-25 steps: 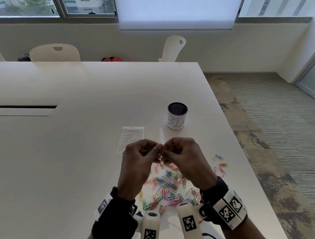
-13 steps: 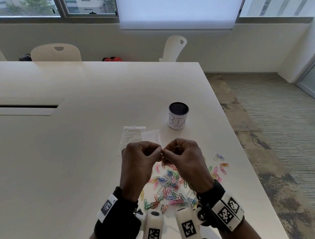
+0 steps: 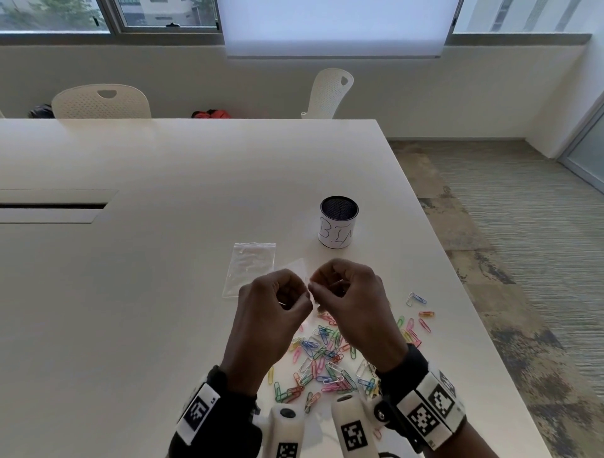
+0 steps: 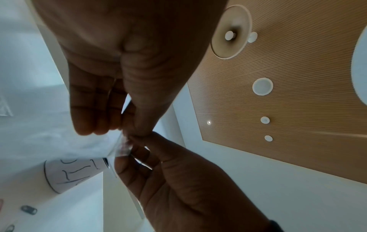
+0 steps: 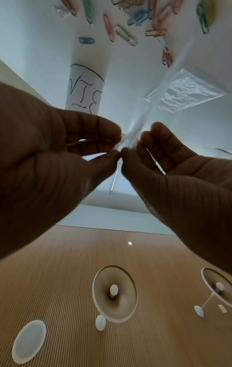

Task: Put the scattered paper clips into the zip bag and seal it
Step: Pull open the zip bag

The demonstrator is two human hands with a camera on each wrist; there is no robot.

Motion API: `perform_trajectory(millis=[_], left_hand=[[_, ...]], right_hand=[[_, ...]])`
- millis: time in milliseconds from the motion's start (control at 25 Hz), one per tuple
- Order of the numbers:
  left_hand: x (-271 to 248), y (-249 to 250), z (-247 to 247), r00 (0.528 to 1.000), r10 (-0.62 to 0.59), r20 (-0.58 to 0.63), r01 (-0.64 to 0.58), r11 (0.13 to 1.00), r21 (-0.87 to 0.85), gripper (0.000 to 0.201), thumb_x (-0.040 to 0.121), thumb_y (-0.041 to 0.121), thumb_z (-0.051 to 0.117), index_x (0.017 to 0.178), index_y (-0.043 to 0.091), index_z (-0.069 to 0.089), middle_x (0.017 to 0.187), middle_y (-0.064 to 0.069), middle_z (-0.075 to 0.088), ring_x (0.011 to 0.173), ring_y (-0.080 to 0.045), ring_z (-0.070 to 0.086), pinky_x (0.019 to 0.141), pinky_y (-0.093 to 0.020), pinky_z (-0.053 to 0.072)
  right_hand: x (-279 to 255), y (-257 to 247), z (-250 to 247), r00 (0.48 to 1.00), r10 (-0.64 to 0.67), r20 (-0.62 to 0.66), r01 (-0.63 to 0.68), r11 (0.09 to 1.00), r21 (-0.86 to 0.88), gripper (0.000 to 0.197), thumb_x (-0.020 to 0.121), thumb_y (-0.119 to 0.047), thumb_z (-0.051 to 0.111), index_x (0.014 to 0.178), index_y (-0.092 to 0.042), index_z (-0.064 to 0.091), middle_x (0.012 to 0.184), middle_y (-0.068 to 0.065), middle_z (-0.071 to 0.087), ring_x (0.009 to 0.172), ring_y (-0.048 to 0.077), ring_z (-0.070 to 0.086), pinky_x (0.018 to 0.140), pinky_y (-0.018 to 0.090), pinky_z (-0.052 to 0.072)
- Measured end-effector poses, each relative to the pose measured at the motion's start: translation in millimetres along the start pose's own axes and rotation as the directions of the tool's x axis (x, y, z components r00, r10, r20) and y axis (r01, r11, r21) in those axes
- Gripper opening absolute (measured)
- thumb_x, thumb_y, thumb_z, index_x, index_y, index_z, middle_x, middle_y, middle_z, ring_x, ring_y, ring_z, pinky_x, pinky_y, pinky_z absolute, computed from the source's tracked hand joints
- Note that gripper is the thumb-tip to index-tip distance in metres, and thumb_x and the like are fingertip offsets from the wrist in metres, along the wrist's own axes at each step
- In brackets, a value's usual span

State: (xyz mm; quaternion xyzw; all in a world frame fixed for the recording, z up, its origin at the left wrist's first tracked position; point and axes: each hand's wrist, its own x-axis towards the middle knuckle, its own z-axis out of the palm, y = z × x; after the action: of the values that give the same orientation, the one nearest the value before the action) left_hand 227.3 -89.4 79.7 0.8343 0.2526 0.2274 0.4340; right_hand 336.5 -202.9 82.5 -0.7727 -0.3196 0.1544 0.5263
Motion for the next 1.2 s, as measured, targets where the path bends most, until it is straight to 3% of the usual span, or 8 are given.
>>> perform_trajectory(millis=[200, 360, 600, 840, 960, 1040, 1120, 1200], left_hand=[[0, -2, 2, 0.997, 0.026, -0.079, -0.024, 0.999, 0.029, 0.014, 0.089, 0.018, 0.081, 0.082, 0.023, 0.07, 0.071, 0.009, 0.072, 0.068, -0.004, 0.072, 0.063, -0.019, 0.06], [-1, -6, 2, 0.987, 0.048, -0.156, -0.028, 0.991, 0.133, 0.023, 0.088, 0.014, 0.079, 0.076, 0.021, 0.062, 0.069, 0.008, 0.067, 0.062, -0.007, 0.069, 0.058, -0.02, 0.057], [0, -7, -1, 0.984, 0.138, -0.109, -0.11, 0.967, 0.231, 0.02, 0.091, 0.015, 0.078, 0.084, 0.022, 0.06, 0.073, 0.012, 0.066, 0.064, -0.002, 0.067, 0.059, -0.012, 0.053], [-1, -6, 0, 0.982, 0.142, -0.125, -0.112, 0.97, 0.218, 0.019, 0.093, 0.015, 0.075, 0.088, 0.022, 0.058, 0.077, 0.009, 0.069, 0.061, -0.006, 0.071, 0.059, -0.028, 0.062], [0, -3, -2, 0.979, 0.135, -0.155, -0.114, 0.984, 0.137, 0.014, 0.097, 0.015, 0.07, 0.094, 0.021, 0.057, 0.084, 0.006, 0.071, 0.061, -0.005, 0.073, 0.056, -0.024, 0.062], [-1, 1, -1, 0.979, 0.135, -0.155, -0.117, 0.985, 0.123, 0.014, 0.097, 0.017, 0.07, 0.099, 0.021, 0.056, 0.085, 0.007, 0.07, 0.064, -0.003, 0.072, 0.059, -0.018, 0.061], [-3, 4, 0, 0.984, 0.111, -0.138, -0.097, 0.99, 0.106, 0.018, 0.094, 0.016, 0.074, 0.098, 0.021, 0.057, 0.082, 0.012, 0.066, 0.069, 0.0, 0.07, 0.063, -0.014, 0.058], [-2, 3, -1, 0.986, 0.102, -0.132, -0.086, 0.989, 0.121, 0.022, 0.091, 0.012, 0.077, 0.094, 0.021, 0.057, 0.078, 0.01, 0.065, 0.072, -0.003, 0.069, 0.064, -0.018, 0.058]], right_hand=[[3, -2, -1, 1.0, 0.02, -0.001, -0.02, 1.0, -0.017, 0.009, 0.088, -0.009, 0.078, 0.082, -0.012, 0.072, 0.069, 0.003, 0.074, 0.062, 0.015, 0.074, 0.064, 0.034, 0.065], [4, 4, -2, 0.999, 0.014, -0.052, -0.024, 0.979, -0.201, 0.014, 0.082, -0.012, 0.078, 0.076, -0.018, 0.067, 0.065, -0.004, 0.069, 0.057, 0.007, 0.065, 0.055, 0.019, 0.055], [3, 5, -2, 0.999, -0.034, -0.007, 0.03, 0.946, -0.323, 0.016, 0.088, -0.02, 0.077, 0.098, -0.024, 0.065, 0.09, -0.011, 0.069, 0.071, 0.001, 0.065, 0.064, 0.015, 0.05], [8, 1, 1, 0.983, -0.097, -0.153, 0.048, 0.954, -0.297, 0.015, 0.091, -0.022, 0.076, 0.093, -0.023, 0.061, 0.083, -0.009, 0.068, 0.07, 0.002, 0.067, 0.065, 0.018, 0.058], [4, -4, 2, 0.999, 0.048, -0.017, -0.051, 0.985, -0.166, 0.025, 0.09, -0.03, 0.078, 0.102, -0.02, 0.058, 0.081, -0.002, 0.07, 0.066, 0.01, 0.072, 0.063, 0.028, 0.064], [1, -10, 5, 0.991, 0.117, 0.066, -0.116, 0.993, -0.022, 0.023, 0.09, -0.019, 0.078, 0.101, -0.015, 0.058, 0.077, 0.006, 0.072, 0.062, 0.017, 0.075, 0.061, 0.034, 0.066], [0, -11, 7, 0.993, 0.102, 0.058, -0.103, 0.995, 0.014, 0.019, 0.091, -0.012, 0.076, 0.097, -0.013, 0.058, 0.074, 0.009, 0.073, 0.061, 0.02, 0.075, 0.061, 0.038, 0.066], [1, -9, 7, 0.997, 0.081, 0.021, -0.08, 0.996, -0.042, 0.018, 0.09, -0.01, 0.074, 0.093, -0.016, 0.057, 0.072, 0.006, 0.069, 0.058, 0.017, 0.072, 0.059, 0.032, 0.065]])
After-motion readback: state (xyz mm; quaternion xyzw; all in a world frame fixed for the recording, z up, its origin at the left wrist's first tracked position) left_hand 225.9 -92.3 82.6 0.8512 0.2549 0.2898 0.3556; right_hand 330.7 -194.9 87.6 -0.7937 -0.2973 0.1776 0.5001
